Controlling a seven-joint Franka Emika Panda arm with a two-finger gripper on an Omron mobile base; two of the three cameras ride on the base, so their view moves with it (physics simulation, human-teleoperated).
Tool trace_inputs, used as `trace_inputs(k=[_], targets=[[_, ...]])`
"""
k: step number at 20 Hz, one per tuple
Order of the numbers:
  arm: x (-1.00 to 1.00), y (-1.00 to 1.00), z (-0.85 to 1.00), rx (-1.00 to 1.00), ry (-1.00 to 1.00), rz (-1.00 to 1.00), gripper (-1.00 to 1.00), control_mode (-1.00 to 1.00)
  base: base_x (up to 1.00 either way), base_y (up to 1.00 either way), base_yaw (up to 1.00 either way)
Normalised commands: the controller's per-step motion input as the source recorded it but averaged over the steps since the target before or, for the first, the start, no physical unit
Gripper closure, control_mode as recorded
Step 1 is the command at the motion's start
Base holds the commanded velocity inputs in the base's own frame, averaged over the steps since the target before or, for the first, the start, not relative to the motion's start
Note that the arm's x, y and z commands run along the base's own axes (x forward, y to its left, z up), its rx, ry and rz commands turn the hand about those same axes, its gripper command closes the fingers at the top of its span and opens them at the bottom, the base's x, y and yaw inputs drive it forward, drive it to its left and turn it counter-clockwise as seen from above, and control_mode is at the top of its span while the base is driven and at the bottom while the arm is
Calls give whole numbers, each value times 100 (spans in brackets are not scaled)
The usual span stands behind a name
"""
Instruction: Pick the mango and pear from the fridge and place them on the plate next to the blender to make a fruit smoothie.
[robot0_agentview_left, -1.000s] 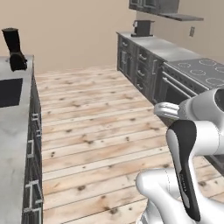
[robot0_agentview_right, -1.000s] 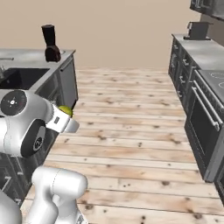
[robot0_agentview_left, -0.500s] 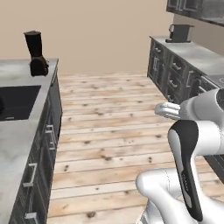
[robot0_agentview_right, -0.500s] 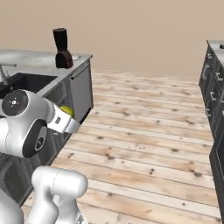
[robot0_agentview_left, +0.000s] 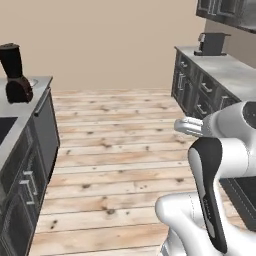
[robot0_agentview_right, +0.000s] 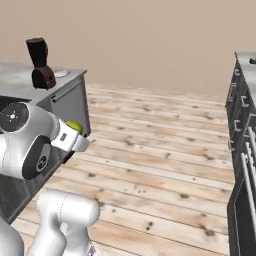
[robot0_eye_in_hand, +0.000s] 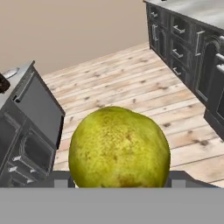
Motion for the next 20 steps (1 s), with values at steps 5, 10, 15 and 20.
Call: trace_inputs(k=[5,10,15,20], targets=[[0,0,0,0,0,0,100,100,100,-69,5],[0,0,0,0,0,0,100,100,100,-8,19],[0,0,0,0,0,0,100,100,100,0,28],[0,0,0,0,0,0,100,100,100,-2,39]])
